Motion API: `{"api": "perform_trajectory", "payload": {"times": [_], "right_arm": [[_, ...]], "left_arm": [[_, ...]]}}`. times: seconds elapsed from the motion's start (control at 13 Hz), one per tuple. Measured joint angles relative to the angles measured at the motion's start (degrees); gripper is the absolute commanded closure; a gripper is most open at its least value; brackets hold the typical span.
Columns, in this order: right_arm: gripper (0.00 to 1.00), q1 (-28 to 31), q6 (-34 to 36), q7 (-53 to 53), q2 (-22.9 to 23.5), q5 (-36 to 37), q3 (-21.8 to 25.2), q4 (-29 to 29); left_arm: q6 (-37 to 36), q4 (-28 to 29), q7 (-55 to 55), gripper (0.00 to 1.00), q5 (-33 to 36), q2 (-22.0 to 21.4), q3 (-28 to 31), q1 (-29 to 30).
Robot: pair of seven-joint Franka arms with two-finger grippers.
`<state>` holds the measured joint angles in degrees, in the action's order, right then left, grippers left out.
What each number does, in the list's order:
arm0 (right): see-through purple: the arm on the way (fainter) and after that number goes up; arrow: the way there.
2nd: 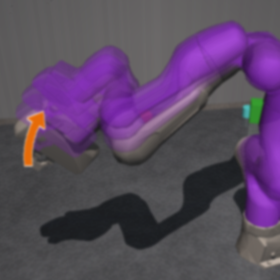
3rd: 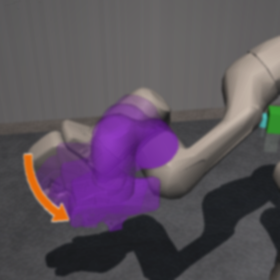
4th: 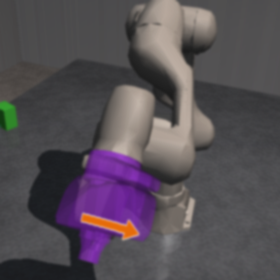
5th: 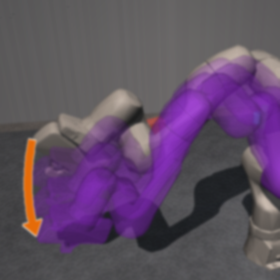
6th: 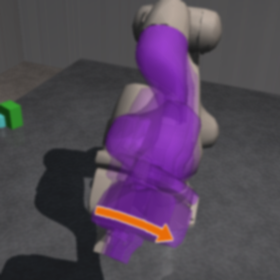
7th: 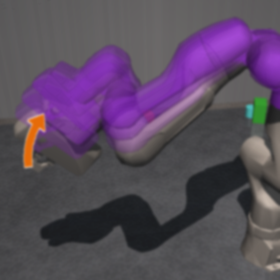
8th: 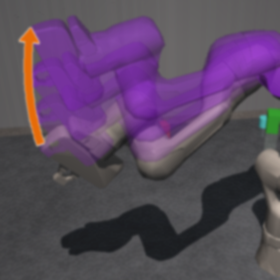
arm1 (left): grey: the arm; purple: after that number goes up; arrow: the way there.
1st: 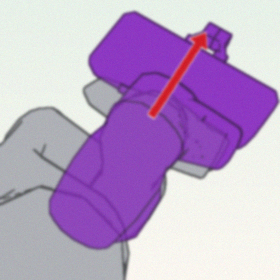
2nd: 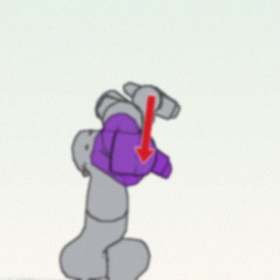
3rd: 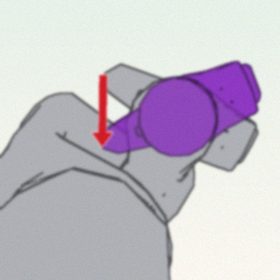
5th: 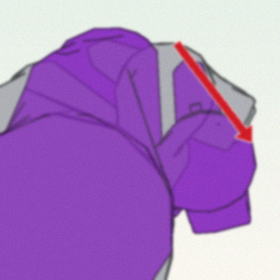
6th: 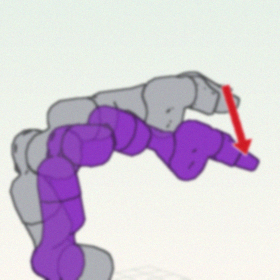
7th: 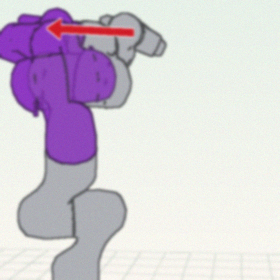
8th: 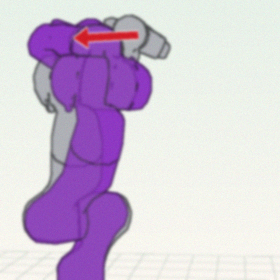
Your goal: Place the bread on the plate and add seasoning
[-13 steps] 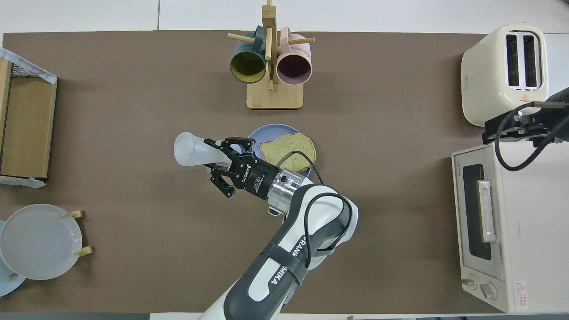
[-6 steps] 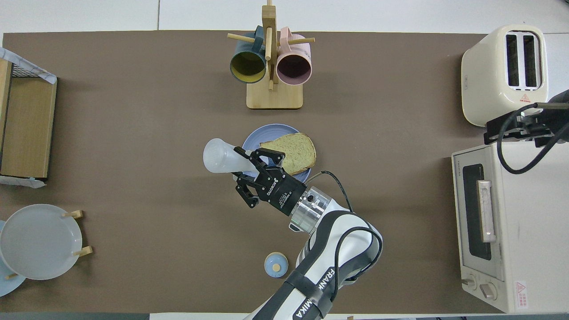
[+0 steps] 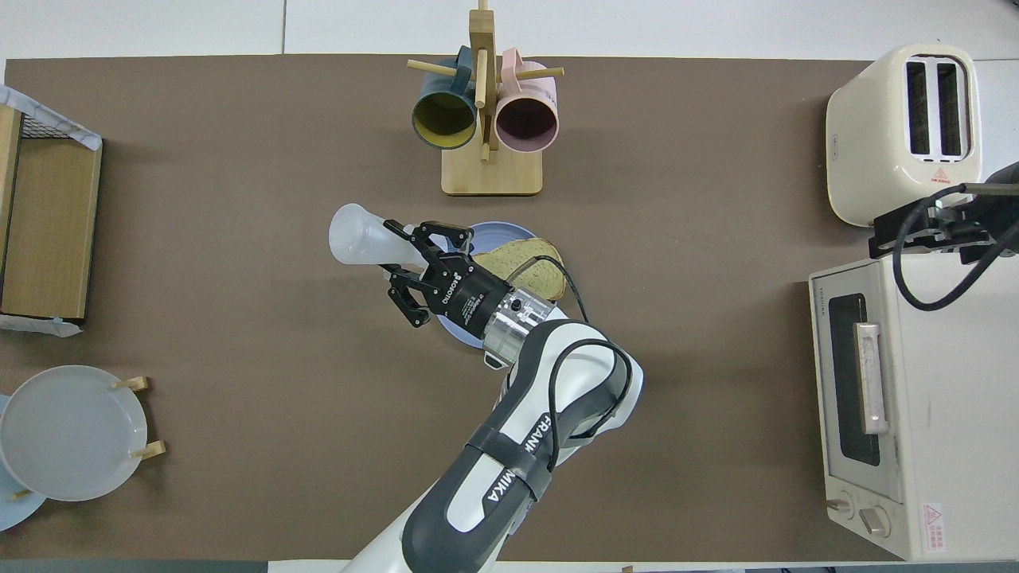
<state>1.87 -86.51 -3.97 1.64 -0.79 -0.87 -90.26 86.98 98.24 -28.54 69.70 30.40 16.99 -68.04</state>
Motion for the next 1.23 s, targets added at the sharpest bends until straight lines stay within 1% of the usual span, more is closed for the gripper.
{"api": "perform_trajectory", "payload": {"times": [0.23, 0.46, 0.69, 0.85, 1.0, 1.08, 1.23], "right_arm": [[0.00, 0.0, 0.0, 0.0, 0.0, 0.0, 0.0, 0.0], [0.00, 0.0, 0.0, 0.0, 0.0, 0.0, 0.0, 0.0], [0.00, 0.0, 0.0, 0.0, 0.0, 0.0, 0.0, 0.0], [0.00, 0.0, 0.0, 0.0, 0.0, 0.0, 0.0, 0.0], [0.00, 0.0, 0.0, 0.0, 0.0, 0.0, 0.0, 0.0], [0.00, 0.0, 0.0, 0.0, 0.0, 0.0, 0.0, 0.0], [0.00, 0.0, 0.0, 0.0, 0.0, 0.0, 0.0, 0.0]], "left_arm": [[0.1, 0.0, 0.0, 1.00, 0.0, 0.3, -0.7, -1.1], [0.0, 0.3, -0.1, 1.00, 0.0, 2.2, -0.8, -3.1], [0.1, 0.3, 0.0, 1.00, 0.6, 4.3, -0.1, -1.7], [0.7, 0.2, 0.0, 1.00, 1.8, 4.5, 0.0, 0.3], [1.0, 0.1, 0.0, 1.00, 1.8, 4.5, -0.1, 0.7], [1.0, 0.1, 0.0, 1.00, 1.8, 4.5, -0.3, 0.4], [0.8, 0.1, 0.0, 1.00, 0.9, 4.5, -0.5, -2.0]]}}
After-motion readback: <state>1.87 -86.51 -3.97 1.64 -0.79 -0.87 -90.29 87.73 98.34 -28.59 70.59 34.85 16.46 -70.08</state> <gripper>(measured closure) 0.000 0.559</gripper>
